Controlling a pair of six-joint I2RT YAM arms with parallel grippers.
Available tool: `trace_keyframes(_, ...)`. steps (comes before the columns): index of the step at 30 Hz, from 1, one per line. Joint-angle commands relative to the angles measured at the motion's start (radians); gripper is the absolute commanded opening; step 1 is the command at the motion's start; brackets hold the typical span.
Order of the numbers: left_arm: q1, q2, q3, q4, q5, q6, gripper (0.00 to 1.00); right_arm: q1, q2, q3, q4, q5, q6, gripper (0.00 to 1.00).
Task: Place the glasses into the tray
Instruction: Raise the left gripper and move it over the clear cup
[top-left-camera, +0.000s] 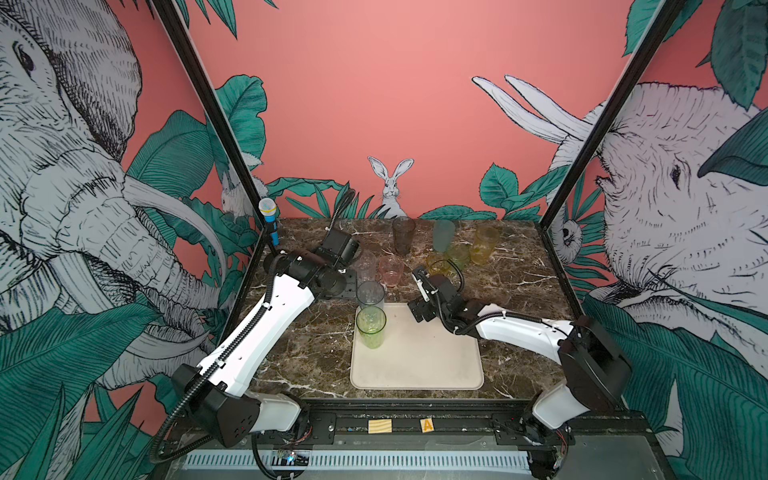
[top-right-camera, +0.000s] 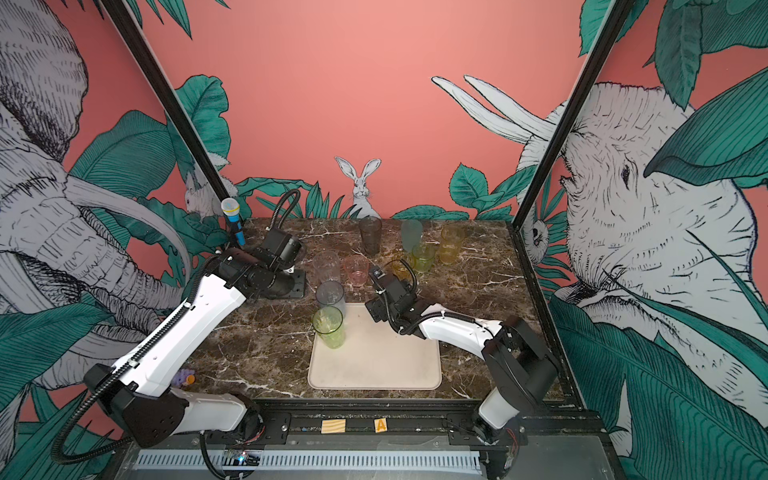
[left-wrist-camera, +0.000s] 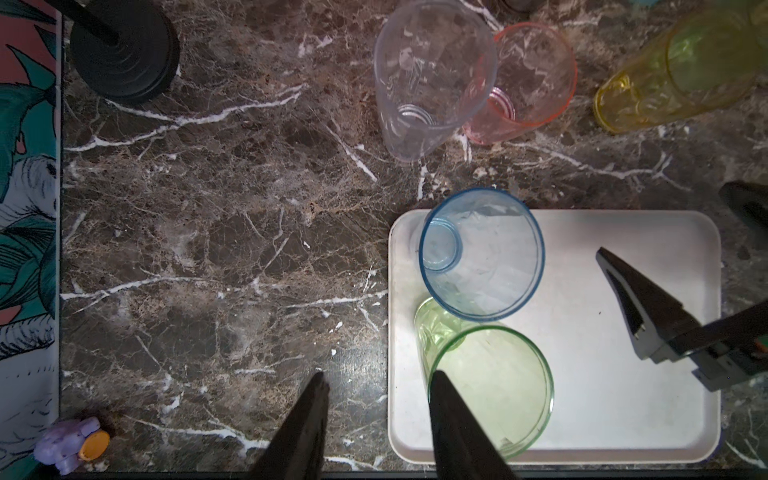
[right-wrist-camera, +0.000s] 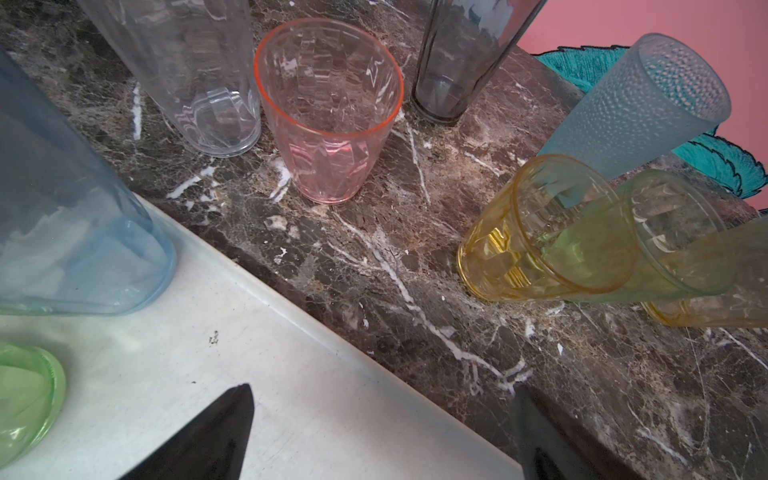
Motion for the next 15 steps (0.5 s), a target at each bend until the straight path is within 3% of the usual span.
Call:
trace_keyframes(1, 0.016, -0.008, 0.037, 0.045, 0.003, 0.018, 0.47, 0.009, -0.027, -0.003, 0.033, 0.024, -0.01, 0.99)
trace_keyframes(6, 0.026, 0.022, 0.049, 0.11, 0.002, 0.017, 0.53, 0.01, -0.032, -0.006, 0.035, 0.03, -0.013, 0.99)
trace_keyframes(8, 0.033, 0.034, 0.052, 0.129, -0.016, 0.009, 0.62, 0.01, -0.036, -0.008, 0.038, 0.031, -0.013, 0.99)
trace_keyframes(15, 0.089, 0.094, 0.07, 0.191, -0.008, 0.013, 0.62, 0.01, -0.041, -0.011, 0.039, 0.037, -0.016, 0.99)
